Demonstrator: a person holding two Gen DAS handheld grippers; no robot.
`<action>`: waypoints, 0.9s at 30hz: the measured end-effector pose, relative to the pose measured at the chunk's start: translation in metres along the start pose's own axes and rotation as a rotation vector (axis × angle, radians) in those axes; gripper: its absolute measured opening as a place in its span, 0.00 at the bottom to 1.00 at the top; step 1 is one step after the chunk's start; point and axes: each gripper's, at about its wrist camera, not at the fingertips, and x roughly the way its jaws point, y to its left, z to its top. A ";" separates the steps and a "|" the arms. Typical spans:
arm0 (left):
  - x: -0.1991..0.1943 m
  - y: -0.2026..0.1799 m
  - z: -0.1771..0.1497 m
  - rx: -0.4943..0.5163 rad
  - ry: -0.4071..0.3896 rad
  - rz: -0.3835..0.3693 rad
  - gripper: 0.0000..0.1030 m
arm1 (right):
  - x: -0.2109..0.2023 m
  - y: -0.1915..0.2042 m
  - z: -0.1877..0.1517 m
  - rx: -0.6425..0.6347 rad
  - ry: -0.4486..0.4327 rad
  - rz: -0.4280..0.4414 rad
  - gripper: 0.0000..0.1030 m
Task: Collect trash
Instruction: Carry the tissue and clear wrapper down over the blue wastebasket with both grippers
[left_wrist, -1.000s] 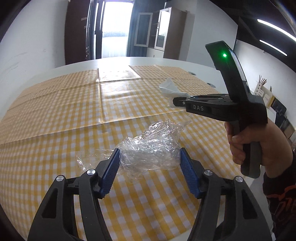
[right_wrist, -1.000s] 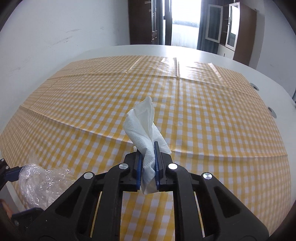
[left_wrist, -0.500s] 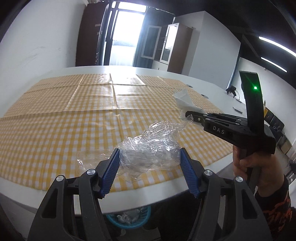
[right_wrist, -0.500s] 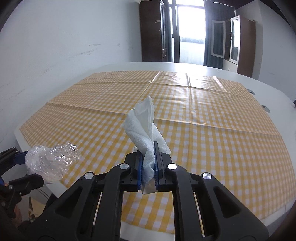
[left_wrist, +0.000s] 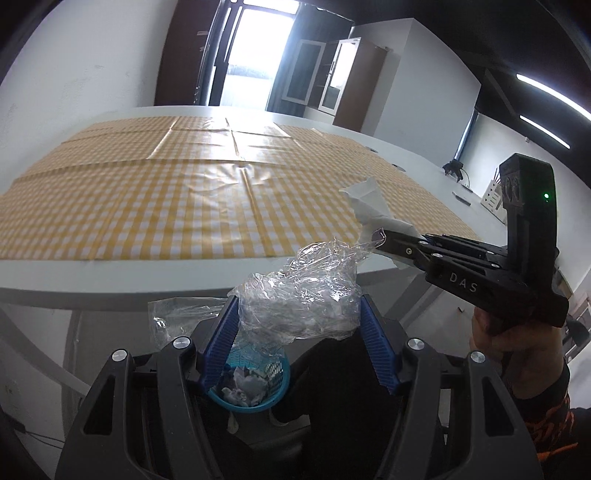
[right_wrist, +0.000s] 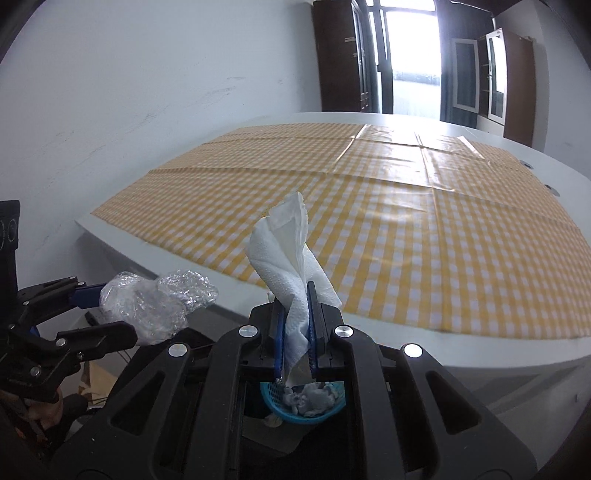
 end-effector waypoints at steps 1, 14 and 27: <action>-0.001 0.002 -0.005 -0.003 0.004 0.005 0.62 | -0.004 0.003 -0.006 -0.004 0.003 0.006 0.09; 0.018 0.028 -0.058 -0.058 0.107 0.054 0.62 | 0.009 0.038 -0.092 -0.052 0.152 0.068 0.09; 0.099 0.080 -0.101 -0.182 0.275 0.065 0.62 | 0.105 0.017 -0.142 0.011 0.379 0.053 0.09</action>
